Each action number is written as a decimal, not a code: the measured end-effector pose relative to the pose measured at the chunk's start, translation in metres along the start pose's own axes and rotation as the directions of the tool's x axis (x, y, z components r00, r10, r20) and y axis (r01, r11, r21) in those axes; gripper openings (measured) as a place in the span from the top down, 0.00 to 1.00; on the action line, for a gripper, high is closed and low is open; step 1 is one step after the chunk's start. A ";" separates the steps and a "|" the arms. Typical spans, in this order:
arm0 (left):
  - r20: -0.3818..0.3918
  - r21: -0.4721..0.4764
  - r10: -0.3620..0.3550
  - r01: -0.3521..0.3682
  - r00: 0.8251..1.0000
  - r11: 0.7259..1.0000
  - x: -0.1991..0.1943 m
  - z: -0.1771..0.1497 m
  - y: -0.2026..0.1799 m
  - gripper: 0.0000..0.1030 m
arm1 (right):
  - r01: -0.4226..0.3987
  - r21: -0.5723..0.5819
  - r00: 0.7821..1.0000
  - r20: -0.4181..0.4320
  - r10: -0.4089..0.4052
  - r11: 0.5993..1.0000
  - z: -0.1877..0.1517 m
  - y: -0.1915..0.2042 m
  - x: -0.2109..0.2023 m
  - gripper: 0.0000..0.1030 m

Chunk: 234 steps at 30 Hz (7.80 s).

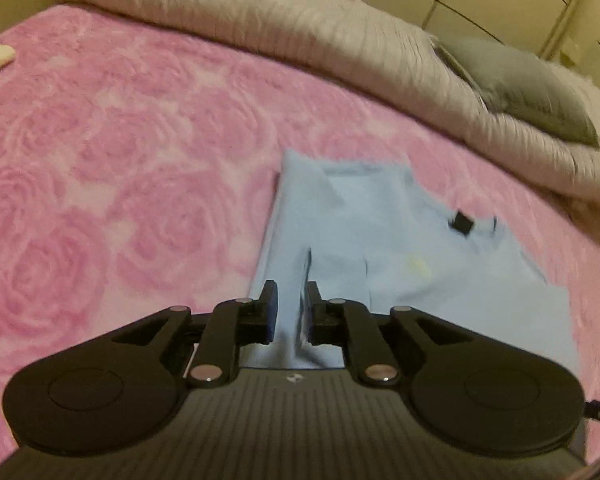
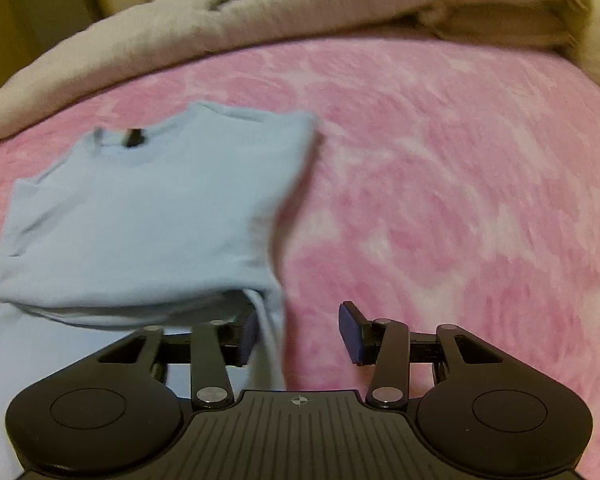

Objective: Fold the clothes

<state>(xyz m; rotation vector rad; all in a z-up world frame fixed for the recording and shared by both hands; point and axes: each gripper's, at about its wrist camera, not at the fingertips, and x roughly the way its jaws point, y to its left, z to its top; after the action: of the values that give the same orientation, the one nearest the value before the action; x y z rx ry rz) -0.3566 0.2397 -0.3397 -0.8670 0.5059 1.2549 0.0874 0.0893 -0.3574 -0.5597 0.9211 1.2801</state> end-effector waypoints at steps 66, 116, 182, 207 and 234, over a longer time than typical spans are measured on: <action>-0.418 0.324 0.024 0.124 0.908 0.938 -0.101 -0.127 0.077 0.94 | 0.150 0.030 0.963 -0.233 -0.139 0.988 -0.154 0.093 -0.081 0.62; -0.285 0.279 0.208 -0.127 0.936 0.952 -0.302 -0.140 -0.084 0.67 | -0.065 -0.120 0.963 -0.268 0.030 0.991 -0.127 0.098 -0.256 0.50; -0.184 -0.434 -0.512 0.398 0.839 0.808 -0.068 -0.127 0.179 0.64 | -0.346 0.573 0.907 0.004 0.420 0.743 -0.175 -0.043 -0.073 0.68; -0.157 -0.253 -0.579 0.534 0.800 0.807 -0.066 -0.136 0.179 0.92 | -0.529 0.469 0.826 0.091 0.556 0.708 -0.182 -0.059 -0.048 0.90; 0.030 -0.205 -0.587 0.580 0.809 0.789 -0.278 -0.263 0.226 0.94 | -0.581 0.376 0.812 0.200 0.549 0.722 -0.316 -0.019 -0.226 0.92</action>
<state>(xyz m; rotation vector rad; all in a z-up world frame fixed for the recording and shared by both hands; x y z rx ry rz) -0.6141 -0.1219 -0.3514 -1.1173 0.1060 0.7197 0.0167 -0.2933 -0.3436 0.1424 1.3246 1.5651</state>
